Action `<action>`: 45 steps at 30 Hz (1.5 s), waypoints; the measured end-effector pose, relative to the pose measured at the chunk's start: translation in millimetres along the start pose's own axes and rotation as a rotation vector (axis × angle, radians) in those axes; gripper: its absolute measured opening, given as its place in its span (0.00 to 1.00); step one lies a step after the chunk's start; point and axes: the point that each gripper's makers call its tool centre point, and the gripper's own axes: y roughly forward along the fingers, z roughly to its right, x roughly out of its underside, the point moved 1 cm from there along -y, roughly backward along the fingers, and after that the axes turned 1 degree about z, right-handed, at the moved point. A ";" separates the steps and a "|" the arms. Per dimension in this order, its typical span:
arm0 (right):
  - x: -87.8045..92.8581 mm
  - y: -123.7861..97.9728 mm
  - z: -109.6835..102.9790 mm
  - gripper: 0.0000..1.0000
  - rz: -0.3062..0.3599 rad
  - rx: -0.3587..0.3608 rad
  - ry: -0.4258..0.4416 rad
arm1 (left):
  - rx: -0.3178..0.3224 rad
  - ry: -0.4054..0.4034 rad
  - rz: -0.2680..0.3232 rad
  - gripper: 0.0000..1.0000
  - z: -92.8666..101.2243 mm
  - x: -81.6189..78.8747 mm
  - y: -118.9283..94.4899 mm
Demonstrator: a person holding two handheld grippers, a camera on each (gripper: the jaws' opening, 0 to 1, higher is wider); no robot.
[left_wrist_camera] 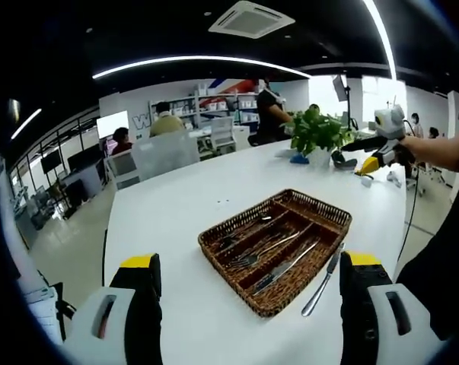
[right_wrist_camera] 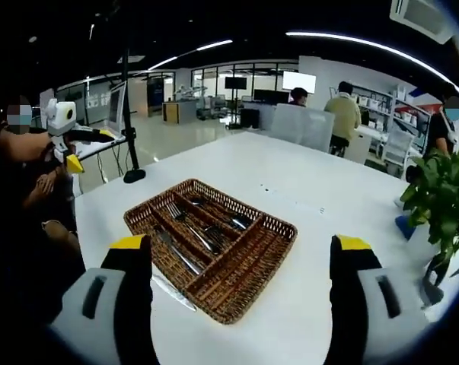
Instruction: Arrange the knives, forks, and spoons in their matching storage slots by inserting each utensil handle-first until every utensil is classified and aligned in the correct compartment
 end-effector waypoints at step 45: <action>28.4 -3.2 -22.6 1.00 -0.055 -0.076 -0.020 | 0.140 0.019 -0.176 0.80 28.5 55.2 1.2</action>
